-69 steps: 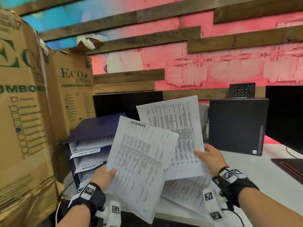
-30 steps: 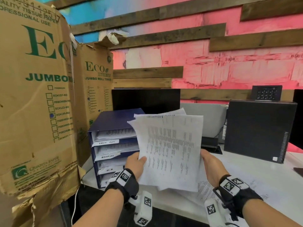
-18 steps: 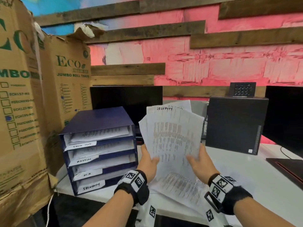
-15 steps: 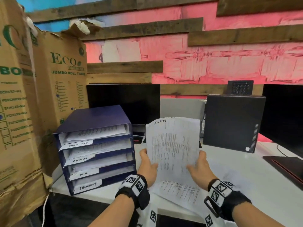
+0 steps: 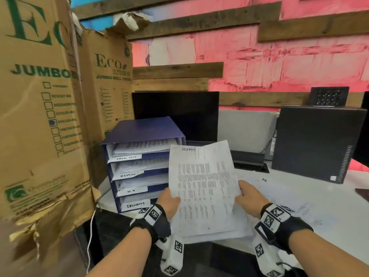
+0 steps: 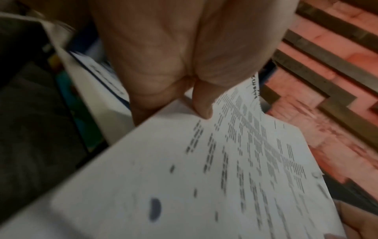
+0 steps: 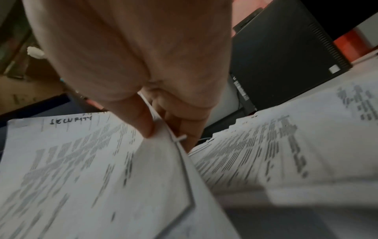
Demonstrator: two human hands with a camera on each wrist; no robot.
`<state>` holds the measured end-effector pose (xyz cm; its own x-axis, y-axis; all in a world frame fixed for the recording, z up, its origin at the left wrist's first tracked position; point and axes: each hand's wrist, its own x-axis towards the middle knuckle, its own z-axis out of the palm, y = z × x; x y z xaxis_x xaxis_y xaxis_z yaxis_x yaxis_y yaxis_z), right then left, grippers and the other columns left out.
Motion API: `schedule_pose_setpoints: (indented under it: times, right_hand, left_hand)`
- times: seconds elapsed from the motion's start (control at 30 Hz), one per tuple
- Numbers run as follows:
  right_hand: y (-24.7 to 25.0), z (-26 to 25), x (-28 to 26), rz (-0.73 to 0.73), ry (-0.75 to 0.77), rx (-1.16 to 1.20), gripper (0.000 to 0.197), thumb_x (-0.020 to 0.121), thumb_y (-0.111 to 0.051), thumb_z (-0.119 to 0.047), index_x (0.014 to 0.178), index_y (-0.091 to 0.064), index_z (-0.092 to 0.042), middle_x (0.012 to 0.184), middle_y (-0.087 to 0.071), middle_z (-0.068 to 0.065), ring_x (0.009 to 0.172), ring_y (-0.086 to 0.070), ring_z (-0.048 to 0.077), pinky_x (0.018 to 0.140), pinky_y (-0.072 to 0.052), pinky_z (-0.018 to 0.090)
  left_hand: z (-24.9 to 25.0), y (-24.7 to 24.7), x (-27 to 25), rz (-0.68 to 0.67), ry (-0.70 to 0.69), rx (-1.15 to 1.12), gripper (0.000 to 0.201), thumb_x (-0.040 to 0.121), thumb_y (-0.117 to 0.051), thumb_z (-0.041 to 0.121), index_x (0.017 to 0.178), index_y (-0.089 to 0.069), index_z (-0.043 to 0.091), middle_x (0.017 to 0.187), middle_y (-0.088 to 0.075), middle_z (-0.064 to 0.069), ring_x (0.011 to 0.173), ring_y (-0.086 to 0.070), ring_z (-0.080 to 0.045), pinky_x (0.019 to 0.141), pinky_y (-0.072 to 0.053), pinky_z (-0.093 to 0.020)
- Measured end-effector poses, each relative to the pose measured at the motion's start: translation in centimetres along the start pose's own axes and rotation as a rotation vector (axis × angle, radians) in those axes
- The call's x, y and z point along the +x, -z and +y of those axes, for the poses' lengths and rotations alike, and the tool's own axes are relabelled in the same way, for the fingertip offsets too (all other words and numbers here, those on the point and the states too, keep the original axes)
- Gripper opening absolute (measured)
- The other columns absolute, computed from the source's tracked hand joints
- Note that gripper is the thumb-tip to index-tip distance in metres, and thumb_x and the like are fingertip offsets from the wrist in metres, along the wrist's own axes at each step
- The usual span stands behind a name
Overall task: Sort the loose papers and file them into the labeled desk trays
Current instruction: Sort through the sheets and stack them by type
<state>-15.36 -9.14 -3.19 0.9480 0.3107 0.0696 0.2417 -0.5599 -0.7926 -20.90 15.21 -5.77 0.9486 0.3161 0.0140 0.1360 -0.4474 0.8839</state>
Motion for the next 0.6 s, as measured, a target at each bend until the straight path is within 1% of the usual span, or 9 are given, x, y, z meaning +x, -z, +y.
schedule_pose_setpoints:
  times: [0.07, 0.1, 0.17, 0.2, 0.3, 0.37, 0.47, 0.53, 0.6]
  right_hand:
    - [-2.3, -0.3, 0.1, -0.121, -0.017, -0.099, 0.036, 0.087, -0.049, -0.002, 0.120, -0.050, -0.014, 0.115, -0.059, 0.000, 0.105, -0.056, 0.018, 0.090, -0.048, 0.029]
    - [-3.7, -0.3, 0.1, -0.175, -0.023, -0.135, 0.037, 0.085, -0.050, -0.005, 0.120, -0.050, -0.016, 0.116, -0.059, 0.000, 0.102, -0.059, 0.018, 0.086, -0.052, 0.031]
    - [-6.4, -0.4, -0.1, -0.308, -0.038, -0.195, 0.042, 0.082, -0.050, -0.008, 0.122, -0.048, -0.019, 0.116, -0.060, 0.003, 0.091, -0.064, 0.022, 0.068, -0.058, 0.033]
    - [-7.8, -0.6, -0.5, -0.390, -0.048, -0.218, 0.044, 0.081, -0.050, -0.008, 0.124, -0.047, -0.018, 0.116, -0.061, 0.006, 0.087, -0.066, 0.026, 0.064, -0.059, 0.036]
    - [-11.0, -1.5, -1.7, -0.540, -0.091, -0.296, 0.043, 0.083, -0.054, -0.008, 0.126, -0.050, -0.014, 0.112, -0.066, 0.013, 0.088, -0.069, 0.033, 0.074, -0.059, 0.046]
    - [-12.2, -1.9, -1.9, -0.547, -0.123, -0.312, 0.038, 0.084, -0.054, -0.012, 0.122, -0.051, -0.014, 0.104, -0.069, 0.014, 0.081, -0.071, 0.030, 0.075, -0.059, 0.046]
    - [-12.7, -2.8, -1.4, -0.519, -0.136, -0.300, 0.026, 0.087, -0.053, -0.009, 0.113, -0.054, -0.009, 0.091, -0.067, 0.013, 0.069, -0.065, 0.026, 0.074, -0.058, 0.044]
    - [-12.7, -3.2, -0.7, -0.466, -0.111, -0.301, 0.026, 0.088, -0.053, -0.007, 0.113, -0.057, -0.005, 0.093, -0.062, 0.012, 0.077, -0.062, 0.027, 0.074, -0.055, 0.037]
    - [-12.6, -3.7, -0.1, -0.403, -0.043, -0.354, 0.031, 0.091, -0.050, -0.009, 0.120, -0.056, -0.001, 0.111, -0.060, 0.013, 0.092, -0.059, 0.026, 0.074, -0.048, 0.024]
  left_hand:
    - [-2.9, 2.0, -1.2, -0.027, 0.100, 0.063, 0.021, 0.091, -0.048, 0.008, 0.110, -0.056, 0.014, 0.108, -0.063, -0.004, 0.099, -0.060, -0.021, 0.077, -0.050, -0.024]
    - [-4.2, 3.0, -1.8, -0.038, 0.163, 0.089, 0.028, 0.087, -0.051, 0.011, 0.114, -0.058, 0.008, 0.111, -0.064, -0.006, 0.102, -0.061, -0.023, 0.083, -0.052, -0.028]
    - [-6.6, 4.8, -3.0, -0.060, 0.270, 0.168, 0.039, 0.087, -0.052, 0.013, 0.124, -0.054, -0.001, 0.120, -0.062, -0.015, 0.102, -0.060, -0.023, 0.089, -0.052, -0.032]
    - [-7.7, 5.8, -3.8, -0.048, 0.321, 0.230, 0.039, 0.090, -0.053, 0.013, 0.125, -0.052, -0.004, 0.124, -0.060, -0.018, 0.100, -0.059, -0.022, 0.088, -0.051, -0.030]
    - [-10.5, 8.3, -5.8, -0.030, 0.443, 0.379, 0.043, 0.093, -0.055, 0.021, 0.128, -0.051, -0.004, 0.130, -0.056, -0.017, 0.115, -0.057, -0.028, 0.092, -0.045, -0.027]
    - [-11.7, 9.2, -6.2, -0.003, 0.470, 0.372, 0.046, 0.091, -0.058, 0.023, 0.127, -0.052, -0.004, 0.129, -0.057, -0.017, 0.119, -0.056, -0.028, 0.092, -0.046, -0.027]
    - [-12.5, 10.2, -5.3, 0.019, 0.451, 0.325, 0.045, 0.086, -0.063, 0.020, 0.122, -0.054, -0.006, 0.123, -0.060, -0.020, 0.111, -0.060, -0.031, 0.093, -0.050, -0.034]
    - [-12.5, 10.6, -4.4, 0.050, 0.428, 0.274, 0.043, 0.084, -0.064, 0.019, 0.118, -0.057, -0.007, 0.120, -0.062, -0.022, 0.104, -0.062, -0.031, 0.092, -0.052, -0.036]
    - [-12.7, 10.9, -3.5, 0.076, 0.413, 0.203, 0.042, 0.083, -0.066, 0.018, 0.115, -0.059, -0.008, 0.117, -0.063, -0.023, 0.106, -0.062, -0.035, 0.092, -0.052, -0.040]
